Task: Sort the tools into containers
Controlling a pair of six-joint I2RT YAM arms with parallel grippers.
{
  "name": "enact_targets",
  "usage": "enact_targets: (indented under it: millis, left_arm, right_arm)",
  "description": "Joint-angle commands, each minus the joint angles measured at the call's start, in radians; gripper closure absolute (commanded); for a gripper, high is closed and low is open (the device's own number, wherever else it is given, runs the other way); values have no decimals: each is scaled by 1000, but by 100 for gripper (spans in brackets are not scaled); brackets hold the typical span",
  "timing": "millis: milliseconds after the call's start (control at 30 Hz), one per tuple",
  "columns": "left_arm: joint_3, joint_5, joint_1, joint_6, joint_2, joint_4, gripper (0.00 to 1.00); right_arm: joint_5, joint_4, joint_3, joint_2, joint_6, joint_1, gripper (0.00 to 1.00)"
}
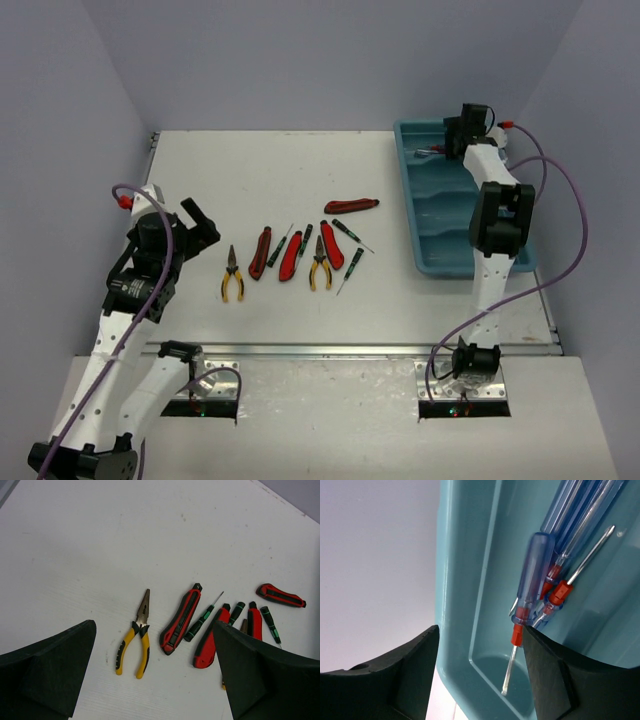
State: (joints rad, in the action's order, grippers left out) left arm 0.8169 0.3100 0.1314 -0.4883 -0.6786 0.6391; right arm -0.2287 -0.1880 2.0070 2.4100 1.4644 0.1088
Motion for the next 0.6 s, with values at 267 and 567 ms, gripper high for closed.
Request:
enact_targets:
  millis: [267, 567]
  left_arm:
    - [11, -19, 10, 19, 32, -47, 0]
    - [-4, -46, 8, 28, 42, -70, 0]
  right_arm:
    - [243, 213, -147, -269, -223, -48, 1]
    - [201, -112, -233, -511, -702, -264, 1]
